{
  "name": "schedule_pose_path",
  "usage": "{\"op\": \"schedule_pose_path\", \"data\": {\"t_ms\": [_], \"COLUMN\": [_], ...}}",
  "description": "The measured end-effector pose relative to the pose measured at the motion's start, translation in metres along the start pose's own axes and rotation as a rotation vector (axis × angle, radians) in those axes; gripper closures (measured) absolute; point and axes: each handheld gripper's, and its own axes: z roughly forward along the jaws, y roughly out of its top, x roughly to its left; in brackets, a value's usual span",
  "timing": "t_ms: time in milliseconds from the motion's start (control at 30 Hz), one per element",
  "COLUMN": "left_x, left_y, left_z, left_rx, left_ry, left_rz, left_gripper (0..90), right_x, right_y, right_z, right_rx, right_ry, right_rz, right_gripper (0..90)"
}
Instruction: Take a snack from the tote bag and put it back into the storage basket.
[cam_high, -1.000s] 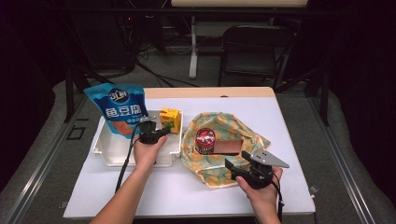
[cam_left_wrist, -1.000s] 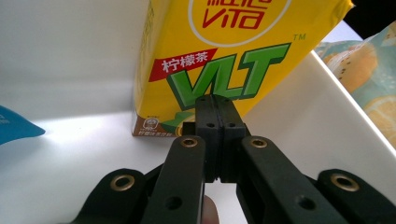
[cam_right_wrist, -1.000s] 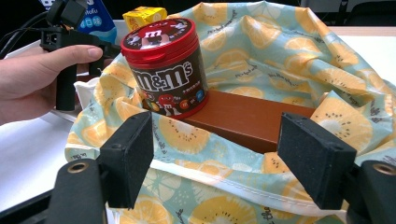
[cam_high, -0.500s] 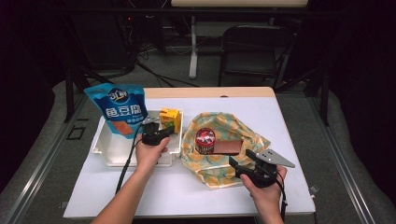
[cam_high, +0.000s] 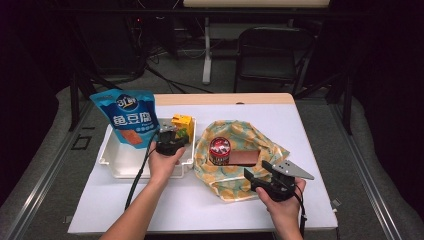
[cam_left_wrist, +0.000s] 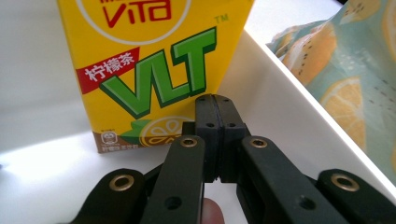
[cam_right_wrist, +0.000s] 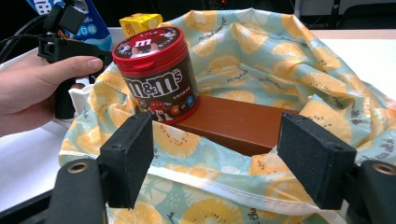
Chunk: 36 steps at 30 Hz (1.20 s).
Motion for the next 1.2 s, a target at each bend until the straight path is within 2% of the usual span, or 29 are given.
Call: {"op": "schedule_pose_path", "data": {"t_ms": [67, 133, 167, 300, 433, 567, 667, 733, 833, 967, 1067, 1100, 1200], "left_x": [-0.003, -0.004, -0.004, -0.008, -0.006, -0.004, -0.002, 0.001, 0.006, 0.012, 0.013, 0.014, 0.014], "left_y": [0.001, 0.001, 0.001, -0.001, 0.002, 0.001, -0.001, -0.003, -0.006, -0.009, -0.011, -0.011, -0.013], "left_z": [0.001, 0.004, 0.005, 0.008, -0.001, -0.010, -0.018, -0.026, -0.039, -0.058, -0.072, -0.078, -0.089], "left_rx": [-0.015, -0.001, 0.027, 0.029, 0.020, -0.004, -0.011, -0.020, -0.037, -0.095, -0.132, -0.137, -0.162], "left_ry": [0.000, -0.019, -0.022, -0.023, -0.037, -0.051, -0.044, -0.043, 0.000, 0.009, -0.002, -0.020, -0.045], "left_rz": [0.008, -0.007, -0.001, 0.012, 0.044, 0.044, 0.066, 0.063, 0.048, 0.056, 0.069, 0.070, 0.060], "left_gripper": [87.0, 86.7, 86.7, 87.4, 86.8, 85.9, 82.2, 81.2, 69.6, 54.2, 45.0, 43.4, 34.4], "right_x": [0.000, 0.000, 0.000, 0.000, -0.002, 0.000, 0.002, 0.003, 0.004, 0.007, 0.009, 0.010, 0.014], "right_y": [0.000, 0.000, 0.000, 0.000, 0.000, 0.000, 0.001, 0.002, 0.003, 0.007, 0.010, 0.011, 0.014], "right_z": [0.001, 0.001, 0.001, 0.000, 0.000, 0.001, 0.002, 0.003, 0.004, 0.006, 0.007, 0.008, 0.012], "right_rx": [-0.003, -0.003, -0.001, -0.002, -0.003, -0.003, -0.002, -0.003, -0.005, -0.009, -0.011, -0.008, -0.001], "right_ry": [0.001, 0.002, 0.002, 0.002, 0.000, 0.004, 0.005, 0.008, 0.016, 0.029, 0.044, 0.046, 0.061], "right_rz": [0.001, -0.001, 0.001, 0.000, 0.008, -0.001, -0.013, -0.012, -0.025, -0.041, -0.042, -0.051, -0.071], "right_gripper": [26.9, 26.9, 26.9, 26.9, 27.1, 27.1, 27.0, 27.0, 29.2, 30.4, 29.8, 29.4, 28.8]}}
